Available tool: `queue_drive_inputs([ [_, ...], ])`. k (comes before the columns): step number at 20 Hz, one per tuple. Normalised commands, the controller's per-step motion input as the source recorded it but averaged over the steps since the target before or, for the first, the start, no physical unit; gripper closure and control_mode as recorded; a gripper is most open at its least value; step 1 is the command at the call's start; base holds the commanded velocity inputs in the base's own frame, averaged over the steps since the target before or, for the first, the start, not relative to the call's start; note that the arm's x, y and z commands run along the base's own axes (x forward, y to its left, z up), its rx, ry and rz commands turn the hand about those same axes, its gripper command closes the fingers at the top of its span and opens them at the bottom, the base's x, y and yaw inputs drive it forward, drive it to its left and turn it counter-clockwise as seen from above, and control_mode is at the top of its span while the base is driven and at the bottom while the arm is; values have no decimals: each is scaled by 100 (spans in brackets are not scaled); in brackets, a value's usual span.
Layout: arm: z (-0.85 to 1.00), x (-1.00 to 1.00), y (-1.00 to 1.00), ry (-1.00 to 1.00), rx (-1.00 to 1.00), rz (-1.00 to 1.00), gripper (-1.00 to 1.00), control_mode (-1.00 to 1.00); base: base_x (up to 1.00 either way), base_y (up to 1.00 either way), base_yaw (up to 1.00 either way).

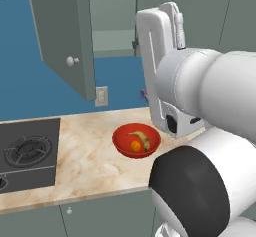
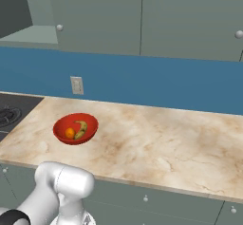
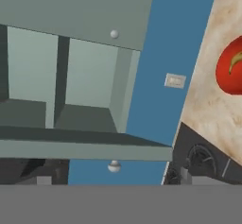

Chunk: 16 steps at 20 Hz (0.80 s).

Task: Open the cabinet. Pick the tangerine and banana from the cabinet and place them into the bowl. Then close the cabinet.

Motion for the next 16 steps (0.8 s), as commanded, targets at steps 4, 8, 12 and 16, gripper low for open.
queue_drive_inputs([
  [4,-28,8,42,-8,-3,-3,-100,-100,0,0,0],
  [8,-34,18,49,-10,-3,-7,-100,-100,0,0,0],
  [12,-23,35,49,-11,-1,-12,-100,-100,0,0,0],
  [16,-30,70,48,-5,0,-16,-100,-100,0,0,0],
])
